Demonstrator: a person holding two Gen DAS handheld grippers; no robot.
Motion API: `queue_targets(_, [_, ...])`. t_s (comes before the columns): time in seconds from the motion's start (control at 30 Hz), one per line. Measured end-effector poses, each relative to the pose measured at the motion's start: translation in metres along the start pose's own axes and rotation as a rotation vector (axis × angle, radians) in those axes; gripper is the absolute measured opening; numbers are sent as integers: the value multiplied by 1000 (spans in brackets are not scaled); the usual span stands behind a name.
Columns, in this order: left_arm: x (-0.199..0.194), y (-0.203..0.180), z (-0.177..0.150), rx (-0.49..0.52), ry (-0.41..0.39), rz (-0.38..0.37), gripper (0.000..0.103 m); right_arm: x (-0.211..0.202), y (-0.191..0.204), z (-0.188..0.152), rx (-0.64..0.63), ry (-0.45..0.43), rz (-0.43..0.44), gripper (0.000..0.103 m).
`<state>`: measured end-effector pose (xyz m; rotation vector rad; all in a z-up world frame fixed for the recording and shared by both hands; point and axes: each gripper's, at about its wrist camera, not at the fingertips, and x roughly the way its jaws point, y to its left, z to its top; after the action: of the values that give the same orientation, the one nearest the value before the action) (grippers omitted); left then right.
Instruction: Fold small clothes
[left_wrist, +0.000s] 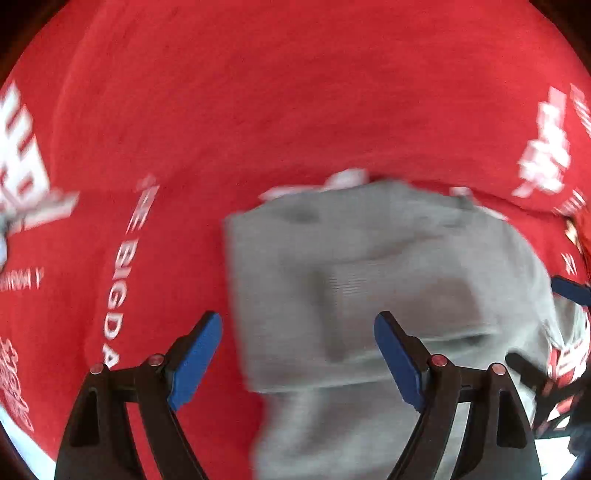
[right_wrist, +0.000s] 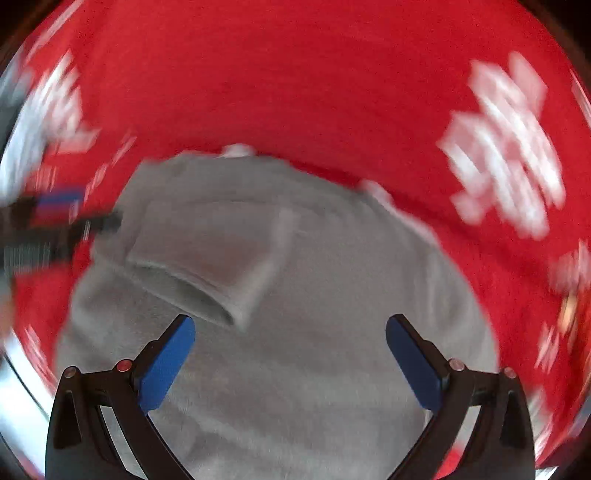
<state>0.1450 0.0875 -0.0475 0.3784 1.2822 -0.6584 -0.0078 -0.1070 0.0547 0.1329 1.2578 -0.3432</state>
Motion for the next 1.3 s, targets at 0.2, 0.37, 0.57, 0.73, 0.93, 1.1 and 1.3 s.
queue_targets(0.2, [59, 44, 4, -101, 163, -91, 85, 54, 83, 26, -369, 14, -172, 89])
queue_targets(0.37, [59, 39, 7, -85, 121, -93, 75, 47, 42, 38, -47, 18, -13, 11])
queue_targets(0.57, [59, 31, 8, -52, 124, -89, 75, 40, -90, -32, 840, -89, 359, 17])
queue_targets(0.73, [59, 34, 15, -46, 127, -123, 55, 58, -122, -106, 1234, -51, 518, 67])
queue_targets(0.93, [58, 44, 24, -27, 151, -181, 35, 54, -40, -105, 1242, 7, 824, 70])
queue_targets(1.1, [52, 64, 27, -36, 161, -240, 10, 91, 46, -68, 1197, 110, 932, 69])
queue_targets(1.3, [42, 64, 34, 52, 158, -240, 10, 112, 69, -41, 1232, 156, 956, 8])
